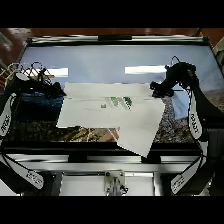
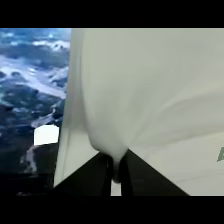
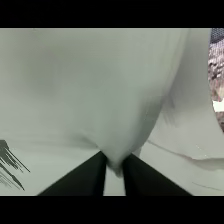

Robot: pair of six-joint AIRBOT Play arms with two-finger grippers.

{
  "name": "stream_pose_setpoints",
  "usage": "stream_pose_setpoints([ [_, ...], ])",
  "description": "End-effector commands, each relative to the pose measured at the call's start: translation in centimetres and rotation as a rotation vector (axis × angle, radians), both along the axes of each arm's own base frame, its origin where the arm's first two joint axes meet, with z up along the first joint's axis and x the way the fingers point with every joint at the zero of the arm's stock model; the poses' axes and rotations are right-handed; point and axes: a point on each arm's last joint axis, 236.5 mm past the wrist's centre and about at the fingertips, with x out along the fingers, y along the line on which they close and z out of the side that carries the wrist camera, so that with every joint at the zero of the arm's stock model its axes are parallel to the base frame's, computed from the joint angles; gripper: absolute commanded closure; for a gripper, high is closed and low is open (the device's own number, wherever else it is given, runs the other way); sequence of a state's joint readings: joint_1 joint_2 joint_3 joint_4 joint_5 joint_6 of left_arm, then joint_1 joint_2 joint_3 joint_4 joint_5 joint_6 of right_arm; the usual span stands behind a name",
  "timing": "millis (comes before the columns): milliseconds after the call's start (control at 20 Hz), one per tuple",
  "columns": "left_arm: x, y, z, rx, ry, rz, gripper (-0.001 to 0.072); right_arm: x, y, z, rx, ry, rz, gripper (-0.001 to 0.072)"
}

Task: Fold the shirts.

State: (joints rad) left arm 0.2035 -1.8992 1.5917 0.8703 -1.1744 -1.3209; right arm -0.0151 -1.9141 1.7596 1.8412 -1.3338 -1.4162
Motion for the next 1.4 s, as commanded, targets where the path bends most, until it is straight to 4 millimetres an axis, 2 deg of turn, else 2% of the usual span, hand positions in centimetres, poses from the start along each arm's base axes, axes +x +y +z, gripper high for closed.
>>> stream_pose_setpoints([
  [0, -0.2, 0.2, 0.2, -0.011, 0.02, 0.0, 0.0288, -0.6, 0.6, 0.8, 0.023, 0.006, 0.036, 0.0249],
  [100, 0.5, 1.7, 2.0, -0.017, 0.01, 0.042, 0.0306, -0.5, -0.7, 3.4, -0.026, -0.045, 0.044, 0.0248],
  [200, 0.2, 3.6, 5.2, -0.023, -0.01, 0.049, 0.0305, -1.6, -3.1, 6.7, -0.084, -0.074, 0.062, 0.0072],
  [250, -0.5, 4.6, 6.6, -0.019, -0.01, 0.041, 0.0303, -2.9, -4.9, 8.1, -0.118, -0.057, 0.065, 0.0047],
  [300, -2.0, 5.9, 7.6, 0.004, 0.011, 0.028, 0.0297, -4.4, -6.7, 9.3, -0.154, -0.026, 0.051, 0.0047],
  [350, -3.9, 7.1, 8.1, 0.042, 0.049, 0.001, 0.0252, -6.1, -8.4, 10.3, -0.175, 0.012, 0.036, 0.0047],
  [400, -6.3, 8.3, 8.2, 0.077, 0.107, -0.033, 0.0146, -7.6, -9.4, 11.0, -0.175, 0.042, 0.029, 0.0047],
  [500, -11.2, 10.0, 7.3, 0.119, 0.216, -0.083, 0.0142, -10.7, -10.7, 11.6, -0.169, 0.074, 0.017, 0.0047],
  [650, -17.1, 9.1, 3.8, 0.054, 0.26, -0.045, 0.0145, -14.9, -11.3, 10.1, -0.146, 0.094, -0.029, 0.0047],
  [750, -19.1, 8.1, 1.5, 0.015, 0.224, 0.005, 0.0145, -16.6, -10.7, 8.9, -0.106, 0.09, -0.049, 0.0048],
  [900, -19.3, 5.9, 0.3, -0.068, 0.185, 0.006, 0.0146, -17.1, -9.8, 8.0, -0.065, 0.083, -0.063, 0.0047],
  [1050, -18.9, 4.6, -1.5, -0.049, 0.189, -0.008, 0.0156, -15.7, -9.1, 8.2, -0.033, 0.026, -0.079, 0.0047],
  [1350, -18.3, 1.3, -2.8, -0.052, 0.197, -0.079, 0.0169, -15.5, -8.9, 8.3, -0.025, 0.016, -0.075, 0.0047],
])
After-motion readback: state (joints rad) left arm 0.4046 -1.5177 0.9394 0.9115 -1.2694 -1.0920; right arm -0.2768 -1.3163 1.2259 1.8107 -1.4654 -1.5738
